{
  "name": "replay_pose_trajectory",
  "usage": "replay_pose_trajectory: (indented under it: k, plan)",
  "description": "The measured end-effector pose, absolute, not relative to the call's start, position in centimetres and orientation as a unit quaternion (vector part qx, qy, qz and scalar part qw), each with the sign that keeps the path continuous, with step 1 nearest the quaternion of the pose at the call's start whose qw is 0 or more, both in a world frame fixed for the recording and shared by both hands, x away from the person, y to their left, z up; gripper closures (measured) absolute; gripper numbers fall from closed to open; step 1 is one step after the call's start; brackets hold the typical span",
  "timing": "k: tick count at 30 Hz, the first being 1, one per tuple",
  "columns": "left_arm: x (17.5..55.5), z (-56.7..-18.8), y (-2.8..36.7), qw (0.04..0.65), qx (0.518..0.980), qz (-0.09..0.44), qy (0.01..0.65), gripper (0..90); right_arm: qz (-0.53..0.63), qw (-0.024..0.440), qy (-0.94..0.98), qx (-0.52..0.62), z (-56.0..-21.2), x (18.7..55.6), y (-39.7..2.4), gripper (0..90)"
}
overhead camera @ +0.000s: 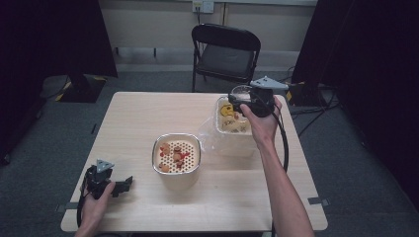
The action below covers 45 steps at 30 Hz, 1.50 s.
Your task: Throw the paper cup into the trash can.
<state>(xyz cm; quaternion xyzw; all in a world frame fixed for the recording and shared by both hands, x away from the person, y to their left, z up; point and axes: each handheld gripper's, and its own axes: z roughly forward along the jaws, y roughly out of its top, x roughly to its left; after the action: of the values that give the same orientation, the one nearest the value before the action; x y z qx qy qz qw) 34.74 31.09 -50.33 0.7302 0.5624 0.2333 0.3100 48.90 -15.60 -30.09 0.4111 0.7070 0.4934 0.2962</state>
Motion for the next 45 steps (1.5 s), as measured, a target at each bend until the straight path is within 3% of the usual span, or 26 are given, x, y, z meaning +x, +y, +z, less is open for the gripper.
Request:
replay_pose_trajectory:
  k: [7,18,26,39,45]
  plan:
    - [34.7,-50.3,31.1,0.31,0.73,0.233,0.562,0.0,0.492,0.292,0.706,0.417,-30.1,49.1,-15.9,14.2]
    - [34.7,-50.3,31.1,0.31,0.73,0.233,0.562,0.0,0.498,0.275,0.716,0.406,-30.4,48.1,-15.8,18.5]
    - [34.7,-50.3,31.1,0.31,0.73,0.233,0.562,0.0,0.514,0.257,0.719,0.39,-31.0,45.7,-16.3,22.3]
    - [34.7,-50.3,31.1,0.31,0.73,0.233,0.562,0.0,0.508,0.269,0.722,0.385,-32.7,40.7,-18.1,20.4]
    - [34.7,-50.3,31.1,0.31,0.73,0.233,0.562,0.0,0.493,0.254,0.735,0.39,-35.2,37.7,-18.6,20.3]
